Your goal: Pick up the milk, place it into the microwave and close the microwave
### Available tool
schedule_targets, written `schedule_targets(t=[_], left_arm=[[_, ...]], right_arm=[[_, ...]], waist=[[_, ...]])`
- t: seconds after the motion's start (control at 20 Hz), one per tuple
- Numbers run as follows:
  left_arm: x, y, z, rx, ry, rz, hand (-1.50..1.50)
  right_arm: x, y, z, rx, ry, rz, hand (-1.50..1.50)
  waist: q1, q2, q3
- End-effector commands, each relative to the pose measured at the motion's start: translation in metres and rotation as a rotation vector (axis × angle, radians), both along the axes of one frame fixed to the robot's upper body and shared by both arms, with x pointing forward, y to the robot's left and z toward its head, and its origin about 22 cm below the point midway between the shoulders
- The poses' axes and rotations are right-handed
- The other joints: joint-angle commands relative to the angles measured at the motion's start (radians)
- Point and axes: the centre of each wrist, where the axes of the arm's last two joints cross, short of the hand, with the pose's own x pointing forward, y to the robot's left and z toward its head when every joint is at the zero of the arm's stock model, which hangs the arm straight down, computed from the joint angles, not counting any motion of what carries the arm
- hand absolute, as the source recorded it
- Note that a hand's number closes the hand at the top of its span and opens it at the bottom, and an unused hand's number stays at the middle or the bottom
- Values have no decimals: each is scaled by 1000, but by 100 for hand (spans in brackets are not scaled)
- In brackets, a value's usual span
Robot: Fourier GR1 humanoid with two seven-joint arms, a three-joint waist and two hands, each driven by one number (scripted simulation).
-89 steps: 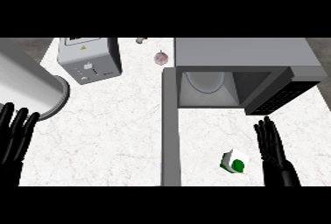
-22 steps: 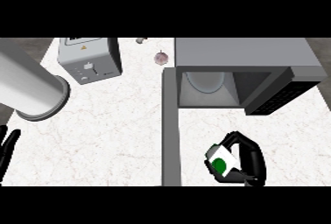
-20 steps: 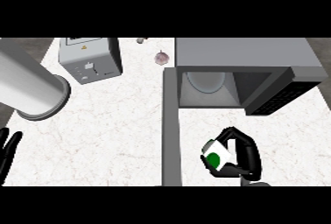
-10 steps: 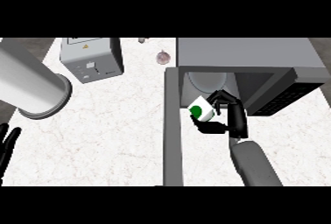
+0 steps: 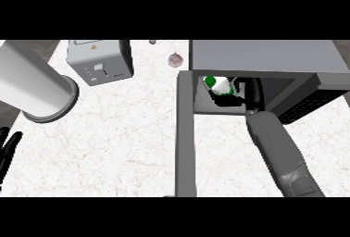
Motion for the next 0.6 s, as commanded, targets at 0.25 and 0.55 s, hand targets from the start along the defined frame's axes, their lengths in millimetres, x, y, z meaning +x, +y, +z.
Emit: schedule_targets(t=[0.25,0.55], left_arm=[[3,-3,-2,7,-3,-28,-150],[3,-3,-4,31,-9,-38,-150]], right_arm=[[30,-29,21,-140,-30,-263,150],[38,-52,34,-366,-66,-271,-150]], waist=[[39,16,1],[69,27,1]])
